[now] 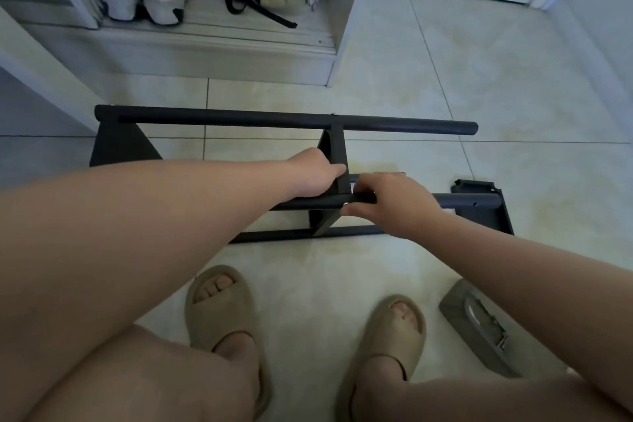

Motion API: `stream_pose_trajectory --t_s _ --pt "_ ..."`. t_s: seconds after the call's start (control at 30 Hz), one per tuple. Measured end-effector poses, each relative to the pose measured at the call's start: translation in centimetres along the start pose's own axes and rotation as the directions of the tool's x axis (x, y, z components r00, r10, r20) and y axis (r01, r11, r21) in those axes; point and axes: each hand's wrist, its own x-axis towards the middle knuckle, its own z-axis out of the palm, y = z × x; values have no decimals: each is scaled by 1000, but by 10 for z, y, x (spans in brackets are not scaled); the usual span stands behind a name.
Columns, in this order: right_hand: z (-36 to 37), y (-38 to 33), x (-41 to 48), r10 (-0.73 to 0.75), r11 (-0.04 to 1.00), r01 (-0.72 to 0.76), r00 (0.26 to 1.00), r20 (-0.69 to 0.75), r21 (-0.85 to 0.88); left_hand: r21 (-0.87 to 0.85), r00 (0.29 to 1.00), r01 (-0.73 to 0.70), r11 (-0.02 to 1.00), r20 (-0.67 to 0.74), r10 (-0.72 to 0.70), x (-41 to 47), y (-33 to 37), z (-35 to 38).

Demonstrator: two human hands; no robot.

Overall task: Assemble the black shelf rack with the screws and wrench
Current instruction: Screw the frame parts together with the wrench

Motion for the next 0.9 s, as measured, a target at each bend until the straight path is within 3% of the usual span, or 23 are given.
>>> stream_pose_trajectory --t_s 0.1,0.23,0.37,0.5,0.67,0.9 --pt "-1 -1 -5 35 999 -35 999 32 17 3 999 14 1000 53 -14 -3 -1 -1" --pt "6 -3 -26 45 999 -44 990 133 -13 49 973 44 998 224 -54 -13 -1 5" --pt "15 -5 -49 59 997 -49 979 197 -57 84 909 86 993 402 -113 -24 -1 15" --pt "22 3 -62 115 992 -106 980 163 -62 137 816 108 985 553 -166 -28 1 18" --pt "26 13 -68 56 967 -50 998 16 -249 156 744 116 981 640 -190 -27 2 21" --pt "23 23 -49 -89 941 116 991 96 -318 134 701 154 979 683 -203 -18 -1 21"
